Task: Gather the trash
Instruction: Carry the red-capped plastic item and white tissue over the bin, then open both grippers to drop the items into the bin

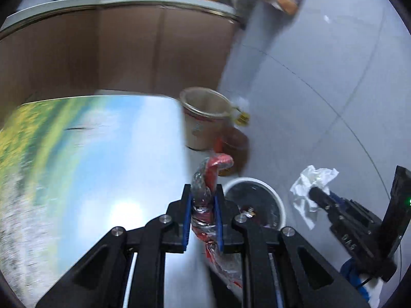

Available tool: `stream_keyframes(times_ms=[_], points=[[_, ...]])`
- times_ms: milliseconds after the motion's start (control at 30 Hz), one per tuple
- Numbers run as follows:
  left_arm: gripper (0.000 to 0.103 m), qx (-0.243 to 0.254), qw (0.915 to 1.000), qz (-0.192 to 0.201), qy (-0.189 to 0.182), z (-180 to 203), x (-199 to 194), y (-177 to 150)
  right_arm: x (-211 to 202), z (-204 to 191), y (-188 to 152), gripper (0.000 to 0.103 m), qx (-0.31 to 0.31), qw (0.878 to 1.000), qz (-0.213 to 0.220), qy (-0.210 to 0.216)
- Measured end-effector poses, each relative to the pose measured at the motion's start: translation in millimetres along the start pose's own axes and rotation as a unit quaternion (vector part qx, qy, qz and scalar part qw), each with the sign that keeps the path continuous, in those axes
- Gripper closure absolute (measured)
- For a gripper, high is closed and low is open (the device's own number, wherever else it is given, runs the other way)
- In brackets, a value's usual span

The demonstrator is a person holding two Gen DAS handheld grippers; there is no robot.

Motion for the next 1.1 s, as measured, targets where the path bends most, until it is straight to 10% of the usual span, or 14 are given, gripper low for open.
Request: stream_keyframes(times_ms=[400, 533, 800, 1100], points=[[0.087, 0.051, 0.9954, -0.079, 0.015, 103, 154, 17, 64, 91, -19, 0.083, 0.058, 0.994, -0.045, -0.079], [0.086, 0.049, 0.9936, -0.102, -0.006, 110, 181, 14, 75, 103, -30, 0.065, 0.067, 0.991, -0.055, -0.098], [0.065, 0.035, 0.9935, -0.105, -0.027, 110, 182, 10, 74, 113, -47, 0.056, 0.079, 0.988, -0.059, -0.121], [0.065, 0.015, 0.9963, -0.073, -0.044, 89, 123, 3, 45, 82, -44, 0.050, 0.074, 0.990, -0.041, -0.109]])
Point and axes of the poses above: each gripper's, at about its wrist camera, not at the fingertips, and x roughly the way its jaws point, z to its right, y to its top, the point moved 6 cm from there along x, roughly the way its jaws point, and after that the axes turned 4 degrees about -z, right-handed, at the moved point
